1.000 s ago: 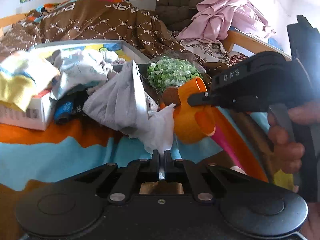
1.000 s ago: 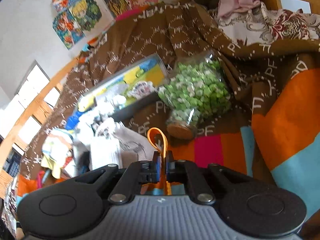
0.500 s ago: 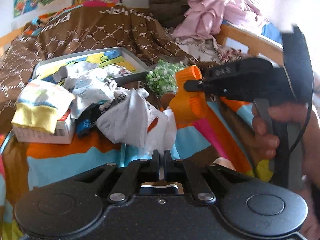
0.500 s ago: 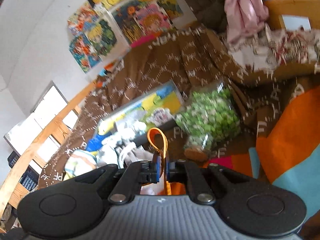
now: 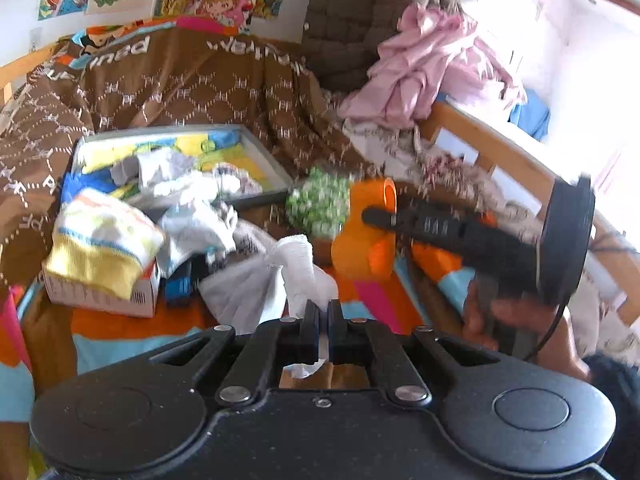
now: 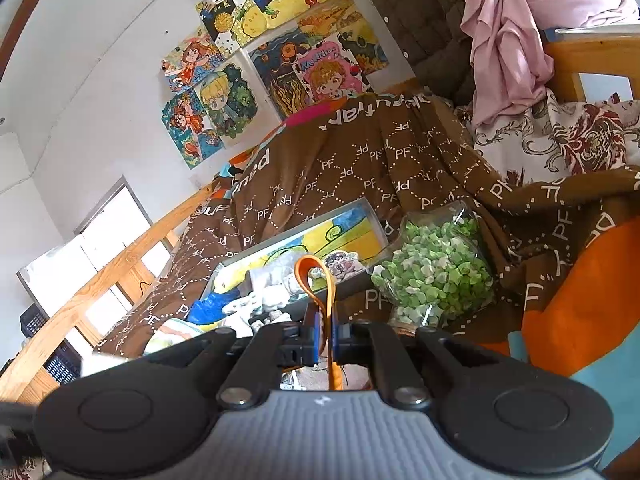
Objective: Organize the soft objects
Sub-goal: 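Lift and carry the orange cup in the right tool and the tissue in the left tool to the tray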
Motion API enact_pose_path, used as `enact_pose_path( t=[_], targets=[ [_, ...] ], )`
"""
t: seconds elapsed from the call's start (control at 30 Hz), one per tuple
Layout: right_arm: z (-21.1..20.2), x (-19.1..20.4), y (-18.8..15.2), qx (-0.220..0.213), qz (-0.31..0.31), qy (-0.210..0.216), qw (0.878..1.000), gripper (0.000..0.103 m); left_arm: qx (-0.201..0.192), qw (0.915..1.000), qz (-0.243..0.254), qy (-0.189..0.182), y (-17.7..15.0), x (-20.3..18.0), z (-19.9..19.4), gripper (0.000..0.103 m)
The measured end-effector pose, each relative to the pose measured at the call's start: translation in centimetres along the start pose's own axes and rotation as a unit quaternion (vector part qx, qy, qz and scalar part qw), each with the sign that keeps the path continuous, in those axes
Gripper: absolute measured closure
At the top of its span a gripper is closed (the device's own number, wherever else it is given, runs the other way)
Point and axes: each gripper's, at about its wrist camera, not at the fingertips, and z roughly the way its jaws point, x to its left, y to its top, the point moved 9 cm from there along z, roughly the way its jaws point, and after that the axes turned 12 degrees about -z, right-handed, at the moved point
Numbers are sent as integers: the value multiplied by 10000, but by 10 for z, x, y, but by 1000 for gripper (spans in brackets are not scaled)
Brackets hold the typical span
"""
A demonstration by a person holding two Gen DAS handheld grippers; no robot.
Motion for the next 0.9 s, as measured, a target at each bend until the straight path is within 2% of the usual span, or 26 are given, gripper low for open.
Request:
enact_pose_path(
  t=[0.17,0.23,0.3,0.4,0.53,0.67,0.77,0.9],
  targets=[
    [2,3,3,-75,-82,-27,9999,96,-358,9994,28,-21,29,-1,-9,100],
    [9,6,9,-114,17,122,9999,96,-494,9988,-10,30,40,1,-9,100],
    [20,10,19,-225,25,258,9994,96,-620,9980,44,72,50,2,-9,100],
    [39,13,34,-444,-119,256,9986,96,-787,9967,158,126,69,0,-5,100],
    [75,15,48,-515,-418,211,9976,96,-1084,9939,130,143,104,1,5,100],
    [109,9,64,-570,-616,67,9965,97,-1214,9923,-136,196,135,12,31,100],
    [133,1,73,-598,-711,-63,9957,97,-1265,9915,-107,299,158,23,57,100],
    [164,-18,79,-619,-424,-125,9971,97,-1337,9897,-188,485,192,45,97,100]
  ],
)
